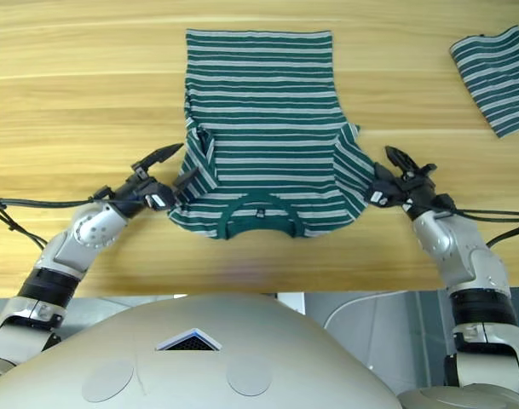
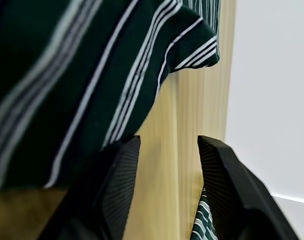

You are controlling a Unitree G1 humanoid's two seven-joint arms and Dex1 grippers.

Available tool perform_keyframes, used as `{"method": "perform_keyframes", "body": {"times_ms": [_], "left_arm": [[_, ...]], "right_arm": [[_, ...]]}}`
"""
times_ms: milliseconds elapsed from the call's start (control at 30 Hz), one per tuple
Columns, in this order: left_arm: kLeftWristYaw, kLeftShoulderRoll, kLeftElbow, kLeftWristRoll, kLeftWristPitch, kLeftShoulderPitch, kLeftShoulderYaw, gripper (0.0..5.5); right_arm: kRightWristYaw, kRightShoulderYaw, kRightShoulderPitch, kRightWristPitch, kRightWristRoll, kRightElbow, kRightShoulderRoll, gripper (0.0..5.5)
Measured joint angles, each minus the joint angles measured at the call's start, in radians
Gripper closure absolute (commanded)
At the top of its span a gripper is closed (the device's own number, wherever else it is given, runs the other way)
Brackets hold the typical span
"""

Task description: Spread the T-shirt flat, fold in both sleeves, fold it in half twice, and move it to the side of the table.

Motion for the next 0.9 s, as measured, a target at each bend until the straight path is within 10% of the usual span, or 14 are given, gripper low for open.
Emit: {"method": "perform_keyframes", "body": {"times_ms": [900], "left_arm": [[-0.035,-0.059,0.043,-0.001,-0.033,-0.094,-0.011,2.76]], "right_arm": [[-0.013,0.084,0.061,-0.042,0.085,-0.12,-0.028,3.36]]}}
